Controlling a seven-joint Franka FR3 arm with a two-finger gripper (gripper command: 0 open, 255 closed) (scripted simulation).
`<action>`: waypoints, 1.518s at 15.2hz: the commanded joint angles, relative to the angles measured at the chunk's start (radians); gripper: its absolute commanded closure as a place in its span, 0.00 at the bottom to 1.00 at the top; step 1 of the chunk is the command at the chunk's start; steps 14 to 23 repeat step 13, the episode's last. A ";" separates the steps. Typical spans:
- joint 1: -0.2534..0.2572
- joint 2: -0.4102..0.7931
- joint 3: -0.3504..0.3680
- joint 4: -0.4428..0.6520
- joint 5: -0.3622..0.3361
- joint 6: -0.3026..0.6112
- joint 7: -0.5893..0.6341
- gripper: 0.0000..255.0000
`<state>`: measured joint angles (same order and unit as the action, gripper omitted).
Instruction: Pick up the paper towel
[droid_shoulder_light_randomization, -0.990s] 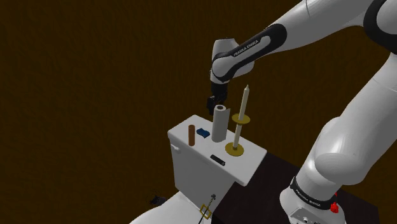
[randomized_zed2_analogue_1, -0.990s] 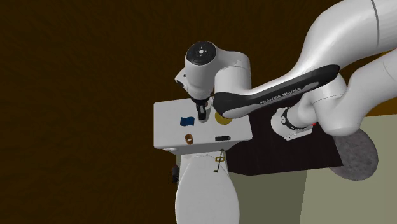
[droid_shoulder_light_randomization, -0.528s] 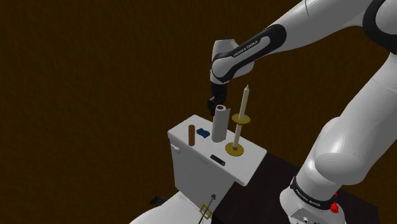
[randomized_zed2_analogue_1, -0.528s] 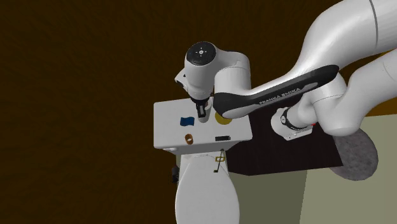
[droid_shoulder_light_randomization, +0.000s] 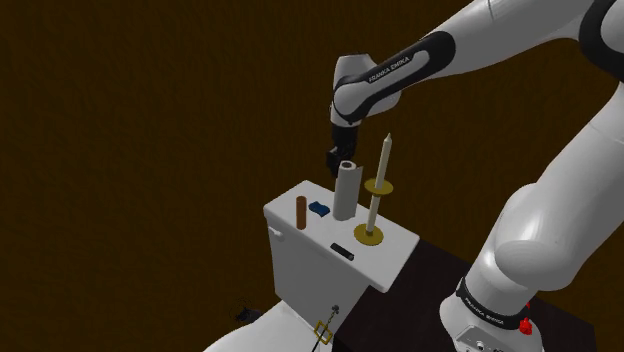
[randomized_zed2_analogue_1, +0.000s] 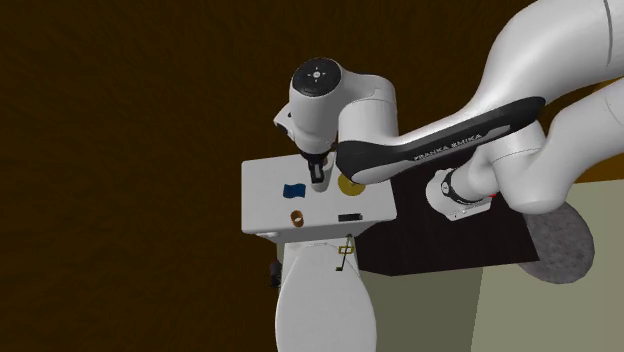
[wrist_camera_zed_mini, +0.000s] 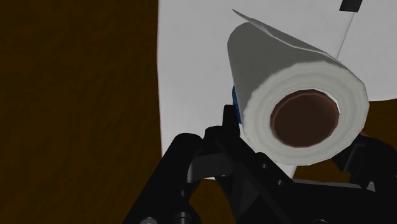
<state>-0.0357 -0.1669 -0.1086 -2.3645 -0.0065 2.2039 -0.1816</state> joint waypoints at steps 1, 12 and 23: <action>-0.001 -0.013 0.000 0.015 -0.002 -0.027 0.000 1.00; -0.001 -0.066 0.003 0.103 -0.006 -0.169 0.005 1.00; -0.001 -0.066 0.003 0.103 -0.006 -0.169 0.005 1.00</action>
